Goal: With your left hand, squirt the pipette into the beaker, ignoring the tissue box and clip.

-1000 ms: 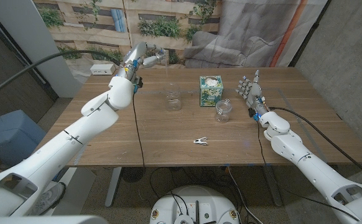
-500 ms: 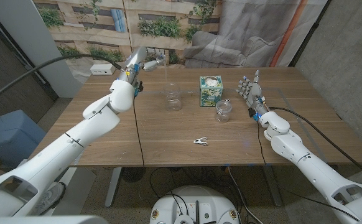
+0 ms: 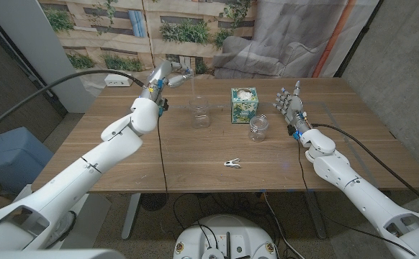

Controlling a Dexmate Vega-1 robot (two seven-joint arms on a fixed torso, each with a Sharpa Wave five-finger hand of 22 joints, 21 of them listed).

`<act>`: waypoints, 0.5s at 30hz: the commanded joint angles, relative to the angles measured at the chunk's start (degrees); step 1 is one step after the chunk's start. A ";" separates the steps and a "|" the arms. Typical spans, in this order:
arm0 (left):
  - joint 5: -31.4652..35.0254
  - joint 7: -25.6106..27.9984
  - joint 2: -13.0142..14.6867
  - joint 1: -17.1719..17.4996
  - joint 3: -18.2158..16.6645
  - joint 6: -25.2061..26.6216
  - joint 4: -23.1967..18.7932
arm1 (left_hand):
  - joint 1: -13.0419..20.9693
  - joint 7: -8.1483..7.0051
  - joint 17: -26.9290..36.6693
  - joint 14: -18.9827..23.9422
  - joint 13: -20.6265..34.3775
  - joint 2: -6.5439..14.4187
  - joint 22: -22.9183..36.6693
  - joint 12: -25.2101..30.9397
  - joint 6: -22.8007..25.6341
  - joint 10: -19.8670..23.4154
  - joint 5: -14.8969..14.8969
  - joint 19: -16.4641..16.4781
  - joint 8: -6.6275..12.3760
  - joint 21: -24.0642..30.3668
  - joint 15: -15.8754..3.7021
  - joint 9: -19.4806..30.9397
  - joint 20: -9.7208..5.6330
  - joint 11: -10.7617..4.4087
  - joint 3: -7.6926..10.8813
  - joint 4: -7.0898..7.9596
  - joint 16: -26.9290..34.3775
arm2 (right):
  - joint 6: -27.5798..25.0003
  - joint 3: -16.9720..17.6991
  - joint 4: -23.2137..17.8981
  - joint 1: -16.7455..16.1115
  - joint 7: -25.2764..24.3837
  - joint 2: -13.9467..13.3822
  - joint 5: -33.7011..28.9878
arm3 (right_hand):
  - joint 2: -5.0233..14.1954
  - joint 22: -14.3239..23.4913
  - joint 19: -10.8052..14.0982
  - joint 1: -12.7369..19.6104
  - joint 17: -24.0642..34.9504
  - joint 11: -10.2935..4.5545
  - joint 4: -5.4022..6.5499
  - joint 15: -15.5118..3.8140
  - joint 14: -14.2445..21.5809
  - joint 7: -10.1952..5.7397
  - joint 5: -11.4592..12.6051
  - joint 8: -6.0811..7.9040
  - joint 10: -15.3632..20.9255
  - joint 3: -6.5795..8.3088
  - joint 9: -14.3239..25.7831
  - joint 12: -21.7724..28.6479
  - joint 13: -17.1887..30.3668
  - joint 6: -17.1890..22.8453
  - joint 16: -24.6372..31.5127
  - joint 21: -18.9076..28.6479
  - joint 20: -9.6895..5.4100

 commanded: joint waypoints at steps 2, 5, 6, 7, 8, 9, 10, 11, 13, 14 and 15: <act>-0.80 0.78 -1.03 0.19 1.23 0.81 1.55 | 0.55 0.24 0.08 0.54 0.10 0.17 0.25 0.31 0.28 0.06 -0.03 0.35 0.12 0.26 -7.03 0.09 0.06 0.02 0.42 -0.11 0.03 | 0.01 -0.01 0.00 -0.02 -0.12 0.02 -0.02 | 3.36 0.31 0.21 0.01 0.25 0.10 -0.04 -4.79 -0.31 -0.53 0.31 0.39 0.03 -0.43 0.10 0.13 0.16 0.12 0.36 0.34 -0.03; -1.17 0.97 -1.10 0.38 1.36 0.30 2.01 | 0.60 0.15 0.10 0.55 0.10 0.14 0.25 0.31 0.27 0.06 -0.03 0.39 0.11 0.27 -7.09 0.09 0.04 0.02 0.40 -0.15 0.04 | 0.02 -0.01 0.01 -0.01 -0.12 0.02 -0.02 | 3.36 0.30 0.21 0.01 0.25 0.09 -0.04 -4.80 -0.35 -0.54 0.31 0.39 0.10 -0.43 0.10 0.16 0.16 0.11 0.35 0.34 -0.06; -1.20 0.93 -1.07 0.41 1.45 0.42 2.06 | 0.61 0.16 0.10 0.58 0.10 0.15 0.25 0.31 0.33 0.06 -0.03 0.39 0.14 0.27 -7.09 0.09 0.04 0.02 0.40 -0.14 0.05 | 0.02 -0.01 0.01 -0.01 -0.12 0.02 -0.02 | 3.36 0.30 0.20 0.01 0.25 0.05 -0.04 -4.80 -0.35 -0.50 0.31 0.38 0.09 -0.43 0.10 0.16 0.16 0.09 0.35 0.33 -0.04; -1.42 0.80 -1.04 0.45 1.49 0.26 2.19 | 0.61 0.14 0.10 0.58 0.10 0.15 0.25 0.31 0.31 0.07 -0.03 0.40 0.13 0.27 -7.08 0.09 0.03 0.01 0.40 -0.14 0.06 | 0.02 -0.01 0.02 -0.01 -0.11 0.02 -0.02 | 3.36 0.30 0.21 0.01 0.25 0.03 -0.04 -4.80 -0.35 -0.48 0.31 0.39 -0.01 -0.43 0.10 0.12 0.17 0.12 0.35 0.34 -0.06; -1.50 0.77 -1.03 0.48 1.56 0.24 2.27 | 0.66 0.09 0.11 0.57 0.10 0.12 0.25 0.32 0.41 0.09 -0.03 0.44 0.17 0.29 -7.12 0.09 -0.04 0.01 0.39 -0.17 0.06 | 0.02 -0.01 0.02 -0.01 -0.11 0.02 -0.02 | 3.36 0.30 0.18 0.01 0.25 -0.02 -0.05 -4.82 -0.33 -0.47 0.31 0.39 0.27 -0.43 0.10 0.23 0.17 0.13 0.36 0.33 -0.06; -1.46 0.86 -1.02 0.49 1.66 0.11 2.42 | 0.65 0.11 0.11 0.59 0.10 0.11 0.25 0.32 0.38 0.09 -0.04 0.43 0.16 0.29 -7.09 0.09 -0.03 0.00 0.37 -0.17 0.07 | 0.02 -0.01 0.02 -0.01 -0.11 0.02 -0.02 | 3.36 0.30 0.22 0.01 0.25 0.00 -0.05 -4.87 -0.33 -0.50 0.31 0.40 0.29 -0.43 0.10 0.25 0.18 0.14 0.36 0.34 -0.07; -1.37 1.13 -1.12 0.51 1.76 -0.01 2.61 | 0.64 0.11 0.11 0.59 0.10 0.10 0.25 0.32 0.37 0.09 -0.04 0.42 0.15 0.28 -7.07 0.09 -0.02 -0.01 0.36 -0.16 0.07 | 0.02 0.00 0.01 -0.02 -0.10 0.01 -0.01 | 3.36 0.30 0.19 0.01 0.25 -0.03 -0.05 -4.86 -0.32 -0.50 0.31 0.40 0.22 -0.43 0.10 0.22 0.18 0.14 0.36 0.33 -0.04; -1.42 1.21 -1.19 0.52 1.82 -0.07 2.76 | 0.70 0.08 0.11 0.57 0.10 0.09 0.25 0.32 0.44 0.09 -0.04 0.44 0.18 0.29 -7.11 0.09 -0.08 -0.03 0.37 -0.20 0.06 | 0.02 0.00 0.00 -0.03 -0.10 0.00 -0.01 | 3.36 0.30 0.22 0.01 0.25 0.00 -0.04 -4.84 -0.32 -0.52 0.31 0.38 0.09 -0.43 0.10 0.17 0.18 0.10 0.36 0.34 -0.06; -1.65 1.30 -1.21 0.55 1.89 -0.75 3.18 | 0.73 0.12 0.12 0.59 0.10 0.06 0.25 0.32 0.44 0.07 -0.04 0.42 0.18 0.28 -7.09 0.09 -0.06 -0.05 0.34 -0.21 0.08 | 0.02 0.00 0.00 -0.03 -0.10 0.00 -0.01 | 3.36 0.31 0.18 0.01 0.25 0.04 -0.04 -4.85 -0.34 -0.49 0.31 0.40 0.10 -0.43 0.10 0.18 0.18 0.15 0.35 0.33 -0.07; -1.68 1.59 -1.37 0.57 1.92 -1.11 3.49 | 0.74 0.12 0.12 0.59 0.10 0.04 0.25 0.31 0.48 0.07 -0.05 0.44 0.19 0.29 -7.09 0.09 -0.07 -0.06 0.33 -0.22 0.08 | 0.02 0.00 -0.01 -0.03 -0.10 -0.01 -0.01 | 3.36 0.31 0.23 0.00 0.26 0.08 -0.04 -4.83 -0.32 -0.52 0.31 0.40 0.09 -0.43 0.10 0.17 0.19 0.14 0.36 0.35 -0.06; -1.79 1.77 -1.44 0.57 1.97 -1.86 3.93 | 0.76 0.06 0.13 0.60 0.10 0.03 0.25 0.31 0.53 0.06 -0.05 0.46 0.21 0.29 -7.08 0.09 -0.11 -0.07 0.31 -0.22 0.08 | 0.02 0.01 -0.01 -0.03 -0.10 -0.01 -0.01 | 3.36 0.31 0.20 0.00 0.26 0.09 -0.04 -4.81 -0.31 -0.53 0.31 0.40 0.07 -0.43 0.10 0.17 0.19 0.14 0.36 0.34 -0.05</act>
